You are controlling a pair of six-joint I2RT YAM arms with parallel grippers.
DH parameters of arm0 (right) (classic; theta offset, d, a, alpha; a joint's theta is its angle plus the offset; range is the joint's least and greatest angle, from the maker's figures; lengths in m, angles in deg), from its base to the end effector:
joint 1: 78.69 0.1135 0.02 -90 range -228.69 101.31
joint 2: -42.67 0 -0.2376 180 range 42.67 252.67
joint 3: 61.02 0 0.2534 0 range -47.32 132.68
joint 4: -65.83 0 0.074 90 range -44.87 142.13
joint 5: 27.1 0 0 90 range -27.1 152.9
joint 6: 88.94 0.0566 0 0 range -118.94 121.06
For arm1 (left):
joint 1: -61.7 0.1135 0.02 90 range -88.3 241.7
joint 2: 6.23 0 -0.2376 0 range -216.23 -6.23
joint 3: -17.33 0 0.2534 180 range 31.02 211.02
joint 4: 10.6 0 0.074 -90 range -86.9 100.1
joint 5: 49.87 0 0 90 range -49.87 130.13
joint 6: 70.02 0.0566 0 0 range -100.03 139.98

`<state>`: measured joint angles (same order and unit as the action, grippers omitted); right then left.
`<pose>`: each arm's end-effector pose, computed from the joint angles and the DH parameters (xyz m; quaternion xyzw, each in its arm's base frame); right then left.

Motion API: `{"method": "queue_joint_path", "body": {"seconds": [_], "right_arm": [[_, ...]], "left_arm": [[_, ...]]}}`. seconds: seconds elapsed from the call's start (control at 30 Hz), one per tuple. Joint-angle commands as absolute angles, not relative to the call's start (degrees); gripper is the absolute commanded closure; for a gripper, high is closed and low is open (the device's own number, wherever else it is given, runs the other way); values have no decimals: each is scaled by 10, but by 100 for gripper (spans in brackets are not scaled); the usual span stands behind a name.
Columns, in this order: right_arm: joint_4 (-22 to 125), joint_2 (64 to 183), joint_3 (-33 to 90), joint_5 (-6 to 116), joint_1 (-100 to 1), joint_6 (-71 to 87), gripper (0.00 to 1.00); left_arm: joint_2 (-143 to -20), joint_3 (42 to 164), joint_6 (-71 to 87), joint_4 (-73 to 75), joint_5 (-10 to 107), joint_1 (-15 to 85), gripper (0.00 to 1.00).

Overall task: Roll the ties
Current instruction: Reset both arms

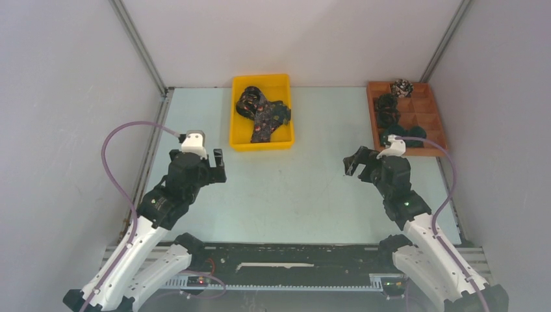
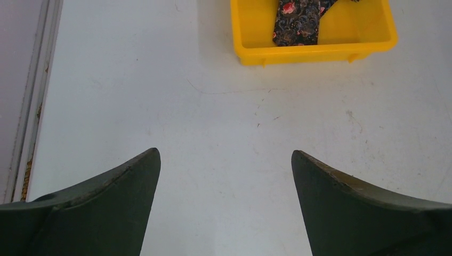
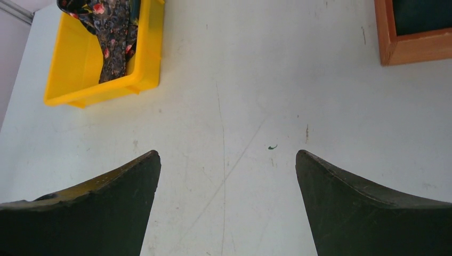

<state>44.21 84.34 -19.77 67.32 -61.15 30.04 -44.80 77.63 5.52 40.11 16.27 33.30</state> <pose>0.2080 0.0612 0.2207 0.1040 0.8223 0.1912 0.5257 0.1689 -0.0653 0.2945 -0.0019 0.8494 -0.0157 0.5275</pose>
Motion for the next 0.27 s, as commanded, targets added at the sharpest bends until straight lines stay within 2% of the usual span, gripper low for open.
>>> {"method": "queue_joint_path", "body": {"seconds": [0.0, 0.23], "right_arm": [[492, 839, -198, 684, -607, 283, 0], [494, 844, -200, 680, -608, 284, 0]], "left_arm": [[-446, 773, 62, 377, 147, 335, 0], [-445, 772, 63, 375, 140, 335, 0]]}}
